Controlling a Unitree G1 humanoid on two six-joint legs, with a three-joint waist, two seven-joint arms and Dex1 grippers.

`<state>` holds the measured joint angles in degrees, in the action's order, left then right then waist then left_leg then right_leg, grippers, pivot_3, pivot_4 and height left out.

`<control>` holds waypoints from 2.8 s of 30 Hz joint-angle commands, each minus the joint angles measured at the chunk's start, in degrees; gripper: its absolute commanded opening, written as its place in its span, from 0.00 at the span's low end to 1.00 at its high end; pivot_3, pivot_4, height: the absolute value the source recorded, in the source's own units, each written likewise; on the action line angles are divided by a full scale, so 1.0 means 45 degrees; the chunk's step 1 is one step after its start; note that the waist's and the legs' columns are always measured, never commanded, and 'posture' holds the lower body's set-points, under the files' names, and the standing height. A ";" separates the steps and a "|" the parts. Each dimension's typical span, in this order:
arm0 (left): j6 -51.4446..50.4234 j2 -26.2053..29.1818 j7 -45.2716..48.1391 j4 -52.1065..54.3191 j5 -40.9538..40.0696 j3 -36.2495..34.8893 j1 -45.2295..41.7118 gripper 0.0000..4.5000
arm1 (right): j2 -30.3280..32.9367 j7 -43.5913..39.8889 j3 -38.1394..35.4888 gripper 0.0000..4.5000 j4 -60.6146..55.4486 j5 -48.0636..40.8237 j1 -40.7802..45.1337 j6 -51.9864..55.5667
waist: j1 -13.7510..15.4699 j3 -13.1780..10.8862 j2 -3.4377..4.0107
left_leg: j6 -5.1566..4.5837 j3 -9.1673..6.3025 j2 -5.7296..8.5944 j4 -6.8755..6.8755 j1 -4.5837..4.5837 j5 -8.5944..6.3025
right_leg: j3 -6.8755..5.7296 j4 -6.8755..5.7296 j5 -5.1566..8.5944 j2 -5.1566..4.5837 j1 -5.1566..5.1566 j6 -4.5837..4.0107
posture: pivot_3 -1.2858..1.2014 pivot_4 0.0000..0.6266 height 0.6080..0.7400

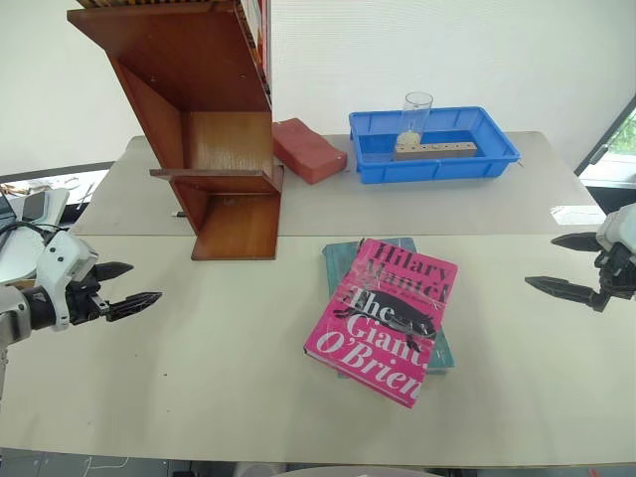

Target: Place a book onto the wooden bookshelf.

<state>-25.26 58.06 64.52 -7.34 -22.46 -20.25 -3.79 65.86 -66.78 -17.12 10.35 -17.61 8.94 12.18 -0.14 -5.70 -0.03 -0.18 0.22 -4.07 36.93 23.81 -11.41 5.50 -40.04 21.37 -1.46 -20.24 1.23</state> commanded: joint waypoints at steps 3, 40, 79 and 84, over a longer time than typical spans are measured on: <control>-0.3059 -0.0288 0.0309 0.1386 -0.2299 0.0069 -0.1226 1.00 | 0.0181 -0.0155 -0.0481 0.81 -0.1638 -0.0488 -0.0131 0.0771 | 0.0059 -0.0003 -0.0003 | 0.0000 -0.0002 0.0000 0.0001 0.0002 0.0000 | -0.0003 -0.0001 0.0006 0.0001 0.0001 0.0011 | 0.52 0.24 0.31; -0.8847 -0.9767 -0.2700 -0.1678 -0.4846 0.4090 -0.4679 1.00 | -0.3249 0.1159 0.4869 0.01 -0.5338 0.1624 0.0930 0.1302 | 0.0172 0.0002 -0.0026 | 0.0003 -0.0074 0.0041 0.0023 -0.0031 0.0007 | -0.0007 0.0089 -0.0028 0.0012 0.0202 0.0022 | 0.52 0.24 0.31; 1.1024 -0.4003 -0.4845 -0.0099 0.7553 0.6599 -1.1396 0.17 | -0.1042 0.2028 -0.2114 0.00 -0.8209 -0.4030 0.1553 0.6103 | 0.0099 -0.0105 0.0040 | 0.0016 -0.0079 0.0046 -0.0016 0.0002 0.0016 | 0.0021 0.0246 -0.0075 0.0016 0.0244 0.0046 | 0.52 0.24 0.31; 1.2424 -0.3084 -0.5657 -0.2353 0.9458 0.6913 -1.2331 0.17 | -0.1134 0.2658 -0.1183 0.00 -0.8016 -0.4478 0.3105 0.6401 | 0.0162 -0.0144 0.0028 | 0.0016 -0.0074 0.0046 -0.0012 0.0029 0.0016 | 0.0017 0.0254 -0.0081 0.0011 0.0223 0.0066 | 0.52 0.24 0.31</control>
<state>28.71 42.85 41.00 -16.15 17.40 11.18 -57.06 60.92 -56.05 -22.64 -25.29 -36.77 21.14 40.58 0.59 -6.34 0.09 -0.10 -0.12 -3.87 36.88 23.94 -11.34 5.57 -38.90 21.01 -1.42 -19.25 1.53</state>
